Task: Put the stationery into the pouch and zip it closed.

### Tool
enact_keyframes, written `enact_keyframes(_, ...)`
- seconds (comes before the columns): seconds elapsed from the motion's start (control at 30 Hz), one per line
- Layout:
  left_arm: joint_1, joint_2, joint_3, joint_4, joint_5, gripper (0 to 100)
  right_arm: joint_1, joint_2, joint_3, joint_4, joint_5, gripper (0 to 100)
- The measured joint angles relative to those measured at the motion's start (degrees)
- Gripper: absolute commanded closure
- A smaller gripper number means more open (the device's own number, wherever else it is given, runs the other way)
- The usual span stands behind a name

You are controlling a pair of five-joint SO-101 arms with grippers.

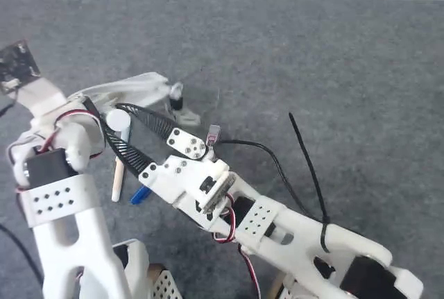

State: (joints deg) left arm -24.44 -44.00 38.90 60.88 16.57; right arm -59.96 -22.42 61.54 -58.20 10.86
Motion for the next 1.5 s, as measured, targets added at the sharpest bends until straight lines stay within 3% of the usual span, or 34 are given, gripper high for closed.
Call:
enact_keyframes(0.67, 0.0, 0.18, 1.32, 0.0, 0.0, 99, 4.48, 16.88, -7.3, -1.76, -0.26, 99.2)
enact_keyframes(0.83, 0.0, 0.18, 1.32, 0.0, 0.0, 99, 4.48, 17.76, -7.21, -6.68, 0.44, 99.2)
enact_keyframes(1.3, 0.0, 0.18, 1.32, 0.0, 0.0, 99, 6.95, 18.55, -7.21, -7.74, 3.08, 99.2)
enact_keyframes(1.5, 0.0, 0.09, 1.32, 0.0, 0.0, 99, 7.12, 25.41, -9.67, -7.74, 3.25, 99.2)
